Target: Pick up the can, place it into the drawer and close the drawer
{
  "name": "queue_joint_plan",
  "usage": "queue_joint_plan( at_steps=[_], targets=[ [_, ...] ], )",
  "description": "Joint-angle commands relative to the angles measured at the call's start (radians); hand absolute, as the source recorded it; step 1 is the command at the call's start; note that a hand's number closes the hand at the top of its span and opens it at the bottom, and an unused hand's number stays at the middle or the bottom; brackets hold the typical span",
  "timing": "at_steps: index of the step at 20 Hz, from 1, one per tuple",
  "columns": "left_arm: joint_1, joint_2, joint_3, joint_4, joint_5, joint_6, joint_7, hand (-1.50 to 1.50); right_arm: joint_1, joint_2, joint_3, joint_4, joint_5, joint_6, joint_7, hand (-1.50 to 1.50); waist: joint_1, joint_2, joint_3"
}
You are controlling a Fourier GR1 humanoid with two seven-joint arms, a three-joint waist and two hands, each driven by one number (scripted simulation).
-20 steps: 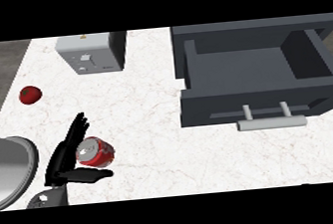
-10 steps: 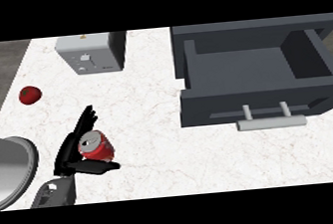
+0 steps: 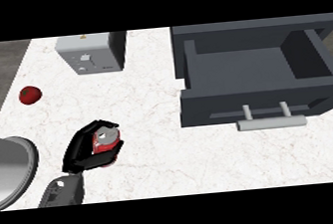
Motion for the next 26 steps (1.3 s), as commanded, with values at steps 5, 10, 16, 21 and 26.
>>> queue_joint_plan(
  at_steps=[5,10,16,21,26],
  targets=[
    [0.105,-0.022,-0.059,-0.231,0.037,-0.043,0.112,1.5,-0.004,0.009,0.014,-0.021,0.033,-0.027,0.021,-1.5,0.005,-0.001,0.0],
    [0.041,-0.024,0.01,-0.202,0.086,0.003,0.106,1.5,0.03,0.008,-0.005,-0.046,-0.018,0.006,0.006,-1.5,0.003,0.0,0.0],
    [-0.022,-0.027,0.125,-0.2,0.116,0.184,0.139,1.5,0.009,0.002,0.012,-0.053,-0.022,-0.014,0.035,-1.5,0.001,0.0,0.0],
    [-0.011,-0.032,0.038,-0.385,0.111,0.188,0.296,1.5,0.007,0.012,0.001,0.014,-0.007,-0.007,-0.032,-1.5,0.003,0.0,0.0],
    [-0.115,-0.076,-0.021,-0.423,0.056,0.263,0.345,1.5,0.112,0.012,0.101,-0.072,0.027,-0.071,-0.041,-1.5,-0.003,-0.001,0.0]
  ],
)
